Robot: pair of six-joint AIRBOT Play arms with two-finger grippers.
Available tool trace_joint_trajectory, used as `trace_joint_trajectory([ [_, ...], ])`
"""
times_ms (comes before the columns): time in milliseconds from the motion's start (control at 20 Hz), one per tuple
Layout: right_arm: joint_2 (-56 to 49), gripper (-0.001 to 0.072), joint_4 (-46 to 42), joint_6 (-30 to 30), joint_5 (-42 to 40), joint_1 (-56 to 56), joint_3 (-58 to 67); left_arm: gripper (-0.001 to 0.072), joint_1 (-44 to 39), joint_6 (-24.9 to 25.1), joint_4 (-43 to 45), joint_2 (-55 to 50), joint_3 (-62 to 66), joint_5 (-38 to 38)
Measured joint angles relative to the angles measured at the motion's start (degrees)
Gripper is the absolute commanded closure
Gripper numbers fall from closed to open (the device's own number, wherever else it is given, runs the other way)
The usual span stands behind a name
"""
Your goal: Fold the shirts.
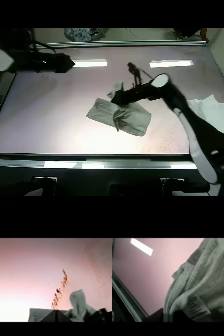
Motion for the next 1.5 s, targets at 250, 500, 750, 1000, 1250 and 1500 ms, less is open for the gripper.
trace_joint_trajectory([
  [250, -6.14, 0.0013, 11.54, -5.68, -6.8, 3.26, 0.02, 0.0675, 0.63, 0.0, 0.72, 4.87, -0.39, -1.29],
  [500, -1.22, 0.0047, 0.13, -6.78, 3.78, -7.63, 0.02, 0.0675, 0.79, 1.29, 1.97, 5.68, -3.56, -2.16],
  [750, 5.86, 0.0043, -27.67, -2.23, 18.29, -22.01, -4.9, 0.0675, 0.85, 2.01, 3.48, 5.88, -5.46, -2.43],
  [1000, 8.24, 0.0048, -19.28, -5.95, 11.39, -26.99, -24.13, 0.0675, 0.85, 2.23, 3.89, 5.86, -5.88, -2.43],
  [1250, 6.45, 0.0668, -1.57, -13.07, -0.22, -24.24, -33.48, 0.0674, 0.85, 1.64, 3.87, 5.84, -5.95, -2.43],
  [1500, 8.2, 0.0666, 6.27, -20.83, -3.23, -24.52, -31.67, 0.0674, 0.85, 1.27, 3.87, 5.6, -5.95, -2.43],
])
